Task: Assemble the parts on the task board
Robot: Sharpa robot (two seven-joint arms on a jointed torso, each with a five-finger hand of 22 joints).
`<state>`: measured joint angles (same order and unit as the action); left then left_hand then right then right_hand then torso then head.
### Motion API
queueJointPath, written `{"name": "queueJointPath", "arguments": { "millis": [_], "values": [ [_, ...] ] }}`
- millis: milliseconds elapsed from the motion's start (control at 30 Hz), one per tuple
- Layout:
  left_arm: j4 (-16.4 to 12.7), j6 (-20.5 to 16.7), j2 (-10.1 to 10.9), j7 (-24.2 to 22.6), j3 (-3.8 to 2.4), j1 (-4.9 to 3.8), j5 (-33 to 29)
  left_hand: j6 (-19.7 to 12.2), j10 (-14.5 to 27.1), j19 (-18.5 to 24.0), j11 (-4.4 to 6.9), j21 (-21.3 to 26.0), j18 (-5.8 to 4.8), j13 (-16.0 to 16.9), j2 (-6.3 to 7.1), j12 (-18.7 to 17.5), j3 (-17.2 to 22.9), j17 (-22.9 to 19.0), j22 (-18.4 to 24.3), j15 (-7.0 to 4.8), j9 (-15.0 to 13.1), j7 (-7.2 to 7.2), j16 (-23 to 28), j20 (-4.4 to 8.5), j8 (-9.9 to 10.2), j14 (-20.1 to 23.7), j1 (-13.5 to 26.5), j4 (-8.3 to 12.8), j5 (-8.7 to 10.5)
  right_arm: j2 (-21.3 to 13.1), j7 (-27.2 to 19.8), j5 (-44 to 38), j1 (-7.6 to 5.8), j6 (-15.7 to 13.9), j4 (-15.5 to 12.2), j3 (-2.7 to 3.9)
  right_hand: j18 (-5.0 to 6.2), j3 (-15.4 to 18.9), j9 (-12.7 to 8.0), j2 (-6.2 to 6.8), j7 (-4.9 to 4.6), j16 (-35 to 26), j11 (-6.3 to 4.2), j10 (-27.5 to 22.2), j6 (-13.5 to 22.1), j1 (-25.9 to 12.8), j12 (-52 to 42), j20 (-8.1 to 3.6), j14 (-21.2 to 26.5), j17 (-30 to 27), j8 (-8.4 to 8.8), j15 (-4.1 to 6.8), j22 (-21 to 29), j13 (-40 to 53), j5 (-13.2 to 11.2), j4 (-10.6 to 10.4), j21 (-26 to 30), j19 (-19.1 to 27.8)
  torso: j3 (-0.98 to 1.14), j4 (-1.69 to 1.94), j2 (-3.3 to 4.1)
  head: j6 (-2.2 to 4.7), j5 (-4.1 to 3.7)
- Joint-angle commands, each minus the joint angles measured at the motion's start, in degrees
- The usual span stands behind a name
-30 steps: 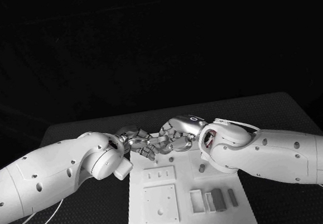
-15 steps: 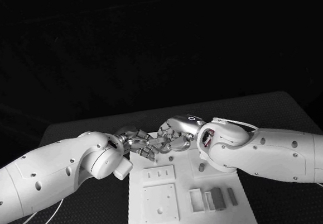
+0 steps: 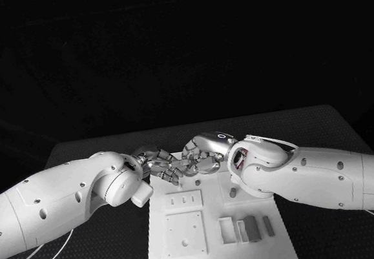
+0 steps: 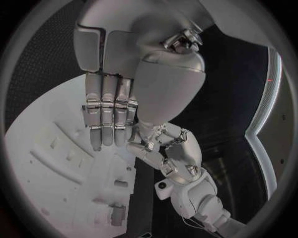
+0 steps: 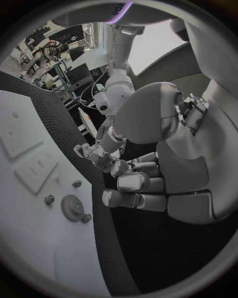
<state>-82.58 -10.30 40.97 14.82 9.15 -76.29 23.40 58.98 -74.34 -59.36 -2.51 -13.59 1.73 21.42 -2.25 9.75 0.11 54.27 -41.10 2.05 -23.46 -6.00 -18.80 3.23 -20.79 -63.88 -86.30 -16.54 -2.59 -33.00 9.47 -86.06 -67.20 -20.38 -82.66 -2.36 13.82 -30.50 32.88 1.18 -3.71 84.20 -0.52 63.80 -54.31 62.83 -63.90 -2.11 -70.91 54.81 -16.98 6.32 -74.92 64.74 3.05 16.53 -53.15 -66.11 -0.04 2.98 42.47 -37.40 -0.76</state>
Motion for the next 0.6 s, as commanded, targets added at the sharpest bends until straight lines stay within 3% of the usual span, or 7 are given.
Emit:
{"name": "queueJointPath", "arguments": {
  "millis": [33, 500, 600],
  "values": [
    [-0.2, -0.2, 0.0, -0.5, -0.11, -0.10, -0.7, 0.4, -0.4, -0.2, 0.08, -0.1, 0.34, 0.2, -0.27, 0.1, 0.6, 0.2, -0.1, -0.09, -0.4, 0.14, 0.2, 0.33, -0.3, -0.6, -1.5, 0.1, -0.26, 0.2, -0.3, -0.6, 0.07, 1.1, 0.0, -0.05, 1.18, 0.2, 0.1, 0.14, -2.16, 0.0, 0.02, 0.3, -2.5, -0.4, 0.0, -0.25, -0.1, 0.0, -0.19, 0.20, -0.8, -0.1, -0.2, 0.0, -0.2, -0.1, 0.04, -0.02, 0.00, -0.01, -0.01],
    [-0.1, -0.5, 0.0, -0.5, -0.11, -0.10, -0.7, 1.7, -1.8, -0.7, 0.64, -0.3, -0.01, 1.3, -0.04, 0.3, 2.5, 0.9, -0.9, -0.61, -1.4, 0.82, -0.9, 0.83, -0.9, -1.5, -4.1, 0.0, -0.34, 0.3, -0.2, -0.6, 0.07, 1.8, 0.4, -0.05, 1.18, 0.2, 0.1, 0.16, -2.14, 0.0, 0.00, 0.3, -2.6, -0.4, 0.1, -0.25, 0.0, -0.1, -0.18, 0.22, -0.8, -0.1, -0.2, 0.0, -0.1, -0.1, 0.08, -0.05, 0.00, -0.21, -0.06],
    [-0.2, -1.1, 0.0, -0.6, -0.11, -0.10, -1.1, 2.3, -2.5, -1.3, 1.03, -0.6, -0.06, 2.2, 0.32, 0.7, 4.5, 1.2, -1.4, -0.92, -2.2, 1.19, -1.5, 1.19, -1.3, -1.9, -3.9, -0.1, -0.31, 0.4, -0.2, -0.6, 0.07, 2.0, 0.5, -0.05, 1.18, 0.2, 0.1, 0.17, -2.13, 0.0, -0.01, 0.3, -2.6, -0.5, 0.1, -0.25, 0.0, -0.1, -0.18, 0.22, -0.8, -0.1, -0.2, 0.0, -0.1, -0.1, 0.08, -0.07, -0.01, -0.22, -0.05]
  ]
}}
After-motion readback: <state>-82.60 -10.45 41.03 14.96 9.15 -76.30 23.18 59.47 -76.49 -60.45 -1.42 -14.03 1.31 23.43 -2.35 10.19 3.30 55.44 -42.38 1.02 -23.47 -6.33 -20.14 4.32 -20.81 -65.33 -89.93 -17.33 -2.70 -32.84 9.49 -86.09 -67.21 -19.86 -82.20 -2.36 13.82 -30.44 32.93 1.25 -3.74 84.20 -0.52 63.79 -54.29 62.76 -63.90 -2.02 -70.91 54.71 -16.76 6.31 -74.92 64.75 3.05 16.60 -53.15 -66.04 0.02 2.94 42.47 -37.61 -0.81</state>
